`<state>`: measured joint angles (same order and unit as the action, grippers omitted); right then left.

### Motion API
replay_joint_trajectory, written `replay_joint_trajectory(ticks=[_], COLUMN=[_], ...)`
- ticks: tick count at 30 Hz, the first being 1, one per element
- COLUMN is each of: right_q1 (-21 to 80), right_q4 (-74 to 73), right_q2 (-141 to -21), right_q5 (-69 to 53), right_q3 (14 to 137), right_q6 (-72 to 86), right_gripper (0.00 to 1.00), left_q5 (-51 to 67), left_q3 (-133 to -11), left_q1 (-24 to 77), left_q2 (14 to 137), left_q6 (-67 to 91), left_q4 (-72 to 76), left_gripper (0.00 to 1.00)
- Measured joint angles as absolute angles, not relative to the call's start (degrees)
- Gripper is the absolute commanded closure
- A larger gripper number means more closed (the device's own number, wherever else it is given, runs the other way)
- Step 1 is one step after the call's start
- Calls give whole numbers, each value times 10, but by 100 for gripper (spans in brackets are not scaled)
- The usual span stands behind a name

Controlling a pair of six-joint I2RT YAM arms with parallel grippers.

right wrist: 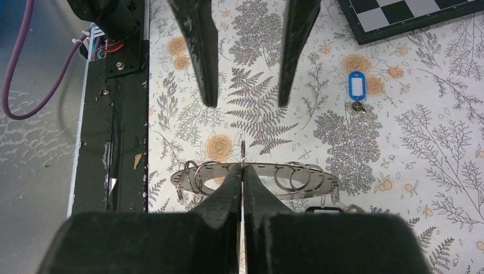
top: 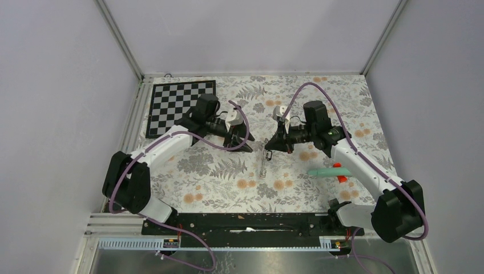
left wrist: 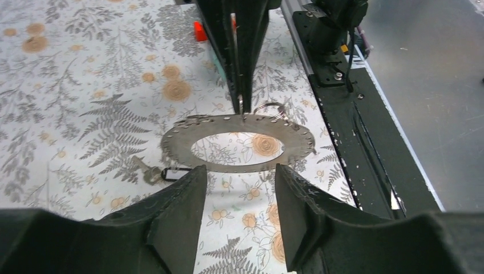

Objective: Put the keys on the keyring

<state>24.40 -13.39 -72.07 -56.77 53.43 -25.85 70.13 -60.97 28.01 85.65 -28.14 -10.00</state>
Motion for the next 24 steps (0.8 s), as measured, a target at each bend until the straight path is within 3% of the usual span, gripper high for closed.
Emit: replay_joint_trajectory(ticks=[4, 16, 24], right_q1=[244, 244, 244], right_q4=[-135, -150, -150], right_q2=[-720, -715, -715], right_q5=[-561, -546, -545], right_q3=[534, 534, 534], right_q6=[-263, -298, -302], right_gripper=[100, 100, 100], left_q5=[697, 609, 595], left_q3=[-610, -622, -628], left_q1=[306, 355, 365], left_q2=[863, 870, 880], left_q6=[-281, -216, -212], left_q4=[-104, -40, -31], left_gripper=[58, 69, 88])
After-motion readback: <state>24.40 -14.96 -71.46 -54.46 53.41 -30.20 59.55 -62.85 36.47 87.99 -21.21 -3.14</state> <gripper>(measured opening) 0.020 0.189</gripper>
